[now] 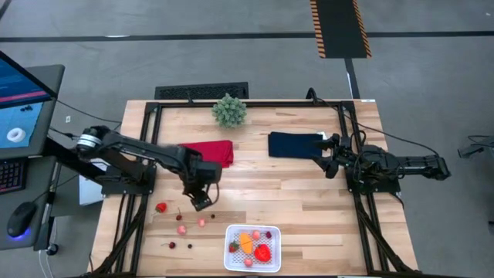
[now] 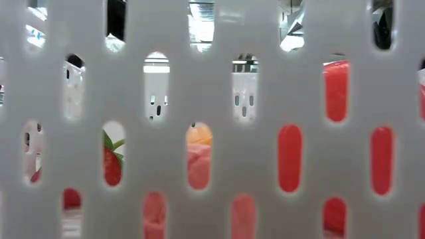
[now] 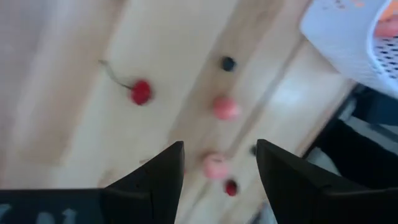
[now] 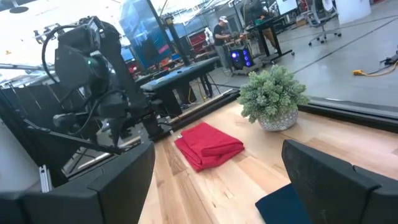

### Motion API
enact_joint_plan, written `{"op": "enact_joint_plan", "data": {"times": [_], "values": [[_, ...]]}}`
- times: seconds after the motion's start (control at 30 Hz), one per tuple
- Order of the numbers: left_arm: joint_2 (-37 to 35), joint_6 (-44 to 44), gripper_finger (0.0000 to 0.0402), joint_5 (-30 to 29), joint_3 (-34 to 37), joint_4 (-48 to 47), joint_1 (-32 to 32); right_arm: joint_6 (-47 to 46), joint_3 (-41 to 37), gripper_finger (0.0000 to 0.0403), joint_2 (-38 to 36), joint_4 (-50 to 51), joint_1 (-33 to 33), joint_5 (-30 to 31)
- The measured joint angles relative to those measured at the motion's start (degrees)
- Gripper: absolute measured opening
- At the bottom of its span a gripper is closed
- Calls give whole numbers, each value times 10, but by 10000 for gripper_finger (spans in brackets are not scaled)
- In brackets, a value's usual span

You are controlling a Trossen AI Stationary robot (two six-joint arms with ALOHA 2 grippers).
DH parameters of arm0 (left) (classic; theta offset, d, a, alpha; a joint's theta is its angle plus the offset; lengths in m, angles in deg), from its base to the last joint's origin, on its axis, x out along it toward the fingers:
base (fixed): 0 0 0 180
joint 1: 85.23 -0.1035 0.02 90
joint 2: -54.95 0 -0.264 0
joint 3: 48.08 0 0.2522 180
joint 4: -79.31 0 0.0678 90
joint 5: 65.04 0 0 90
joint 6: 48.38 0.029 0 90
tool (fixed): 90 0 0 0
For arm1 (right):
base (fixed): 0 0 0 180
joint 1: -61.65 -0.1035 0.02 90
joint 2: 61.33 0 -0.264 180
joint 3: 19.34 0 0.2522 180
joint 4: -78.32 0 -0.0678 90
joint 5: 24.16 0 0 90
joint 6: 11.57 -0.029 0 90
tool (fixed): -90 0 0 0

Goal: Pick and placing Produce into tupperware
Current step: Put the top blueberry into the white bin

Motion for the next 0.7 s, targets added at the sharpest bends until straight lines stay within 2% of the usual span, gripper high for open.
{"op": "enact_joint_plan", "data": {"times": [0.17,0.33,0.4,0.5,0.6,0.7], "values": [[35,-19,190,23,0,80,11,0,0,374,0,1,0,0],[44,-76,190,24,0,83,18,0,0,374,0,0,0,0],[44,-94,190,-12,0,87,25,0,0,374,0,0,0,0],[44,-203,186,-70,0,78,36,0,0,374,0,0,0,0],[43,-281,178,-91,0,54,50,0,0,374,0,0,0,0],[43,-287,174,-120,0,57,74,0,0,374,0,0,0,0]]}}
